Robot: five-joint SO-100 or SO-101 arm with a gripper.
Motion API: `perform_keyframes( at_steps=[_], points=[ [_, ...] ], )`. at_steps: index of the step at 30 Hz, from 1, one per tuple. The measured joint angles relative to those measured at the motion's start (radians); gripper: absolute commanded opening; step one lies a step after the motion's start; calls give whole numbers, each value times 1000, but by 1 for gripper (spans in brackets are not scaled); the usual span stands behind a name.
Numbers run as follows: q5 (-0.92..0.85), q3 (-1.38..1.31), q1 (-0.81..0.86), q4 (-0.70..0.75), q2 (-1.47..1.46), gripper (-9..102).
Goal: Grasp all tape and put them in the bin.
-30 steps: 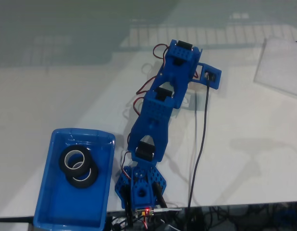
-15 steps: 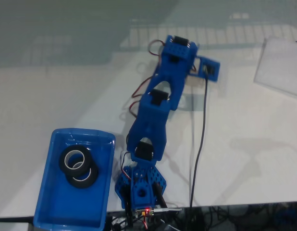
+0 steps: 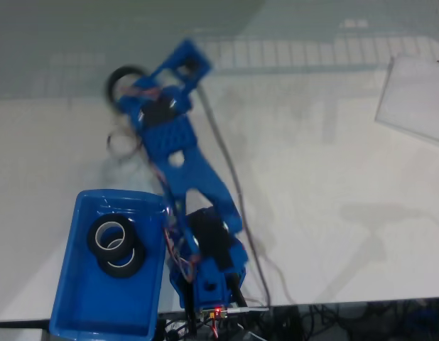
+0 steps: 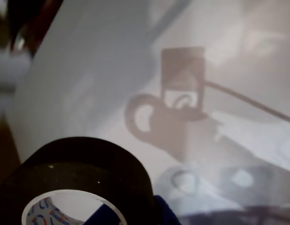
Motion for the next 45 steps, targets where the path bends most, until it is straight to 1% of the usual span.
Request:
perform_keyframes(
  at_steps=[5, 10, 14, 18, 23, 27, 28, 29, 30, 31, 32, 36, 45],
  points=[
    [-140, 149, -287, 41, 209, 0],
    [-239, 278, -557, 89, 308, 0],
    [-296, 354, -709, 120, 327, 0],
    [-342, 393, -830, 189, 327, 0],
    [-339, 394, -913, 249, 327, 0],
    [-334, 394, -930, 281, 327, 0],
    [-333, 394, -940, 284, 327, 2],
    [-333, 394, -943, 288, 327, 6],
    [-333, 394, -943, 291, 327, 14],
    [-333, 394, -940, 296, 327, 18],
    [-333, 394, -939, 296, 327, 19],
    [-327, 394, -943, 305, 328, 22],
    [-308, 393, -942, 305, 341, 21]
  ],
)
